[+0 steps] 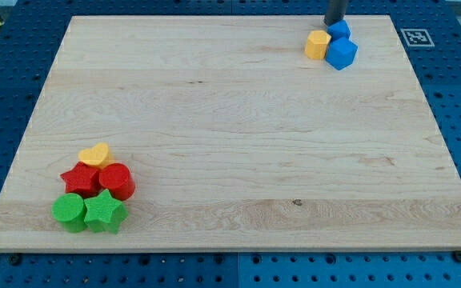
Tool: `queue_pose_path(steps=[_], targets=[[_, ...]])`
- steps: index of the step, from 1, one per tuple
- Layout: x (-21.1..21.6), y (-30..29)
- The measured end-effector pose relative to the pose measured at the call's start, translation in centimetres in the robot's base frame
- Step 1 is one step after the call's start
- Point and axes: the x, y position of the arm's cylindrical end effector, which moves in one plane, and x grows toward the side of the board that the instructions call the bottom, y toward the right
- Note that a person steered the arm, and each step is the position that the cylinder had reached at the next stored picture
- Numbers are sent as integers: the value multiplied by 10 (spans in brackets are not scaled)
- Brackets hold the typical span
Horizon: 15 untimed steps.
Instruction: Push the yellow hexagon towards the center
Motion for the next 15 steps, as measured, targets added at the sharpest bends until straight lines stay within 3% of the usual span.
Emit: queue_pose_path(steps=[3,5,6,8,10,11,13,15], targets=[[41,-50],[-28,-45],[-22,-6],[40,7],[77,-62],[98,-79],[100,-87],[144,-136]])
